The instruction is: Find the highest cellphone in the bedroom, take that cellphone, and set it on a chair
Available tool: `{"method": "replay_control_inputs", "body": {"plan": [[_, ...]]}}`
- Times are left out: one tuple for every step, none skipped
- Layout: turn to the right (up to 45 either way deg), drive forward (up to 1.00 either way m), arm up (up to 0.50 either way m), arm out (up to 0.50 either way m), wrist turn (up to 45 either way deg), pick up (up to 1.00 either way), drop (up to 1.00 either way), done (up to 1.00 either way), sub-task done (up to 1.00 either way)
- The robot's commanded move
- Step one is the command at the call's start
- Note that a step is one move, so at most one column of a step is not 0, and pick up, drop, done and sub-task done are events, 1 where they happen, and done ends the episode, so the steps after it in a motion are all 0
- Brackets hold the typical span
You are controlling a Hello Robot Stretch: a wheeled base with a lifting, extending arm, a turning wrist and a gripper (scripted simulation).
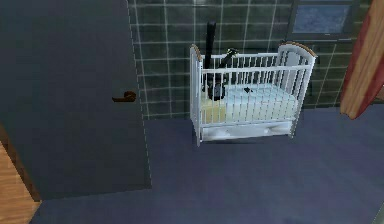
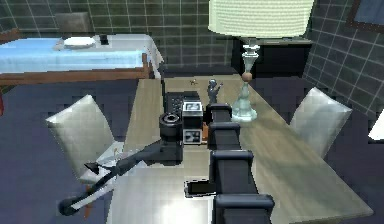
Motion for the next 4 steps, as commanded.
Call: {"method": "replay_control_inputs", "body": {"plan": [[0.0, 0.0, 0.0, 0.0, 45.0, 0.0, 0.0, 0.0, 0.0], [0.0, 0.0, 0.0, 0.0, 45.0, 0.0, 0.0, 0.0, 0.0], [0.0, 0.0, -0.3, 0.0, 0.0, 0.0, 0.0, 0.0, 0.0], [0.0, 0.0, 0.0, 0.0, 0.0, 1.0, 0.0, 0.0, 0.0]]}}
